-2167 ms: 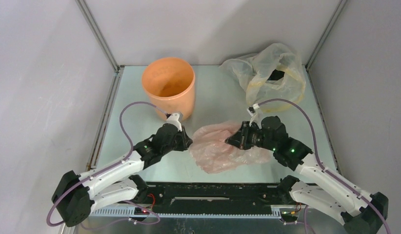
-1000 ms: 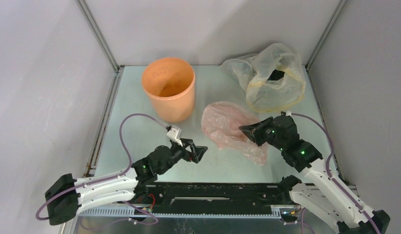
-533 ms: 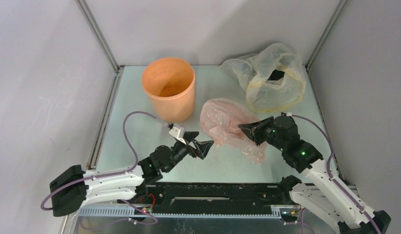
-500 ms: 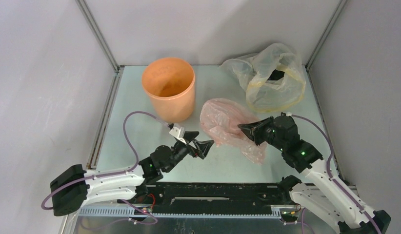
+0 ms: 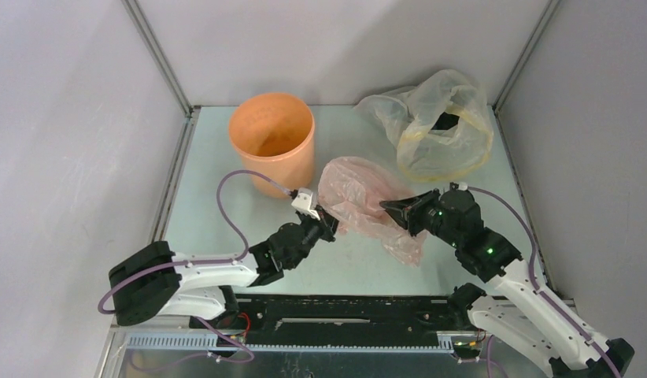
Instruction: Put the trash bags into the trash bin
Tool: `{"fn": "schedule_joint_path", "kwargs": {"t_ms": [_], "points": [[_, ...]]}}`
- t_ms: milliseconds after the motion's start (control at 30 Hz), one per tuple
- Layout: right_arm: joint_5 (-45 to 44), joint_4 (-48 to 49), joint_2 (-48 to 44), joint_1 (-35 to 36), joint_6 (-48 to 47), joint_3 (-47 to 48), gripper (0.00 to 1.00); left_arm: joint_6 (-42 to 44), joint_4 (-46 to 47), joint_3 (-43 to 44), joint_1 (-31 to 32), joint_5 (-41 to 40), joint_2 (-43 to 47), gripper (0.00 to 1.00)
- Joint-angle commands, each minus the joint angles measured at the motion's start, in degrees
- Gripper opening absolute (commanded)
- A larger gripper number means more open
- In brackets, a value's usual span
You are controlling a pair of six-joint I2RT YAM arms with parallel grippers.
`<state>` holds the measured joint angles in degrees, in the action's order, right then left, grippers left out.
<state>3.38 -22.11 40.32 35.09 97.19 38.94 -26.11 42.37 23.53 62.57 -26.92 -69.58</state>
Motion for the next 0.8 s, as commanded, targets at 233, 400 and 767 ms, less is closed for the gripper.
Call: {"fn": "schedule_joint_path", "kwargs": {"t_ms": [233,400,767], "points": [[0.27,3.44,-6.81,-12.59,-2.28,2.27,0.0,-2.6,-10.27,-4.16,-0.41,-4.01,1.41,0.0],[7.95,8.02,-5.99,-23.42,-3.68,2.28,0.0,-2.68,-19.67,-7.11,-0.37,-1.01,6.24,0.0],[20.78,12.1,0.81,-47.13,-11.88,2.28,0.0,-4.3,-41.59,-4.62,-0.58,-0.92,21.99,0.0]]}}
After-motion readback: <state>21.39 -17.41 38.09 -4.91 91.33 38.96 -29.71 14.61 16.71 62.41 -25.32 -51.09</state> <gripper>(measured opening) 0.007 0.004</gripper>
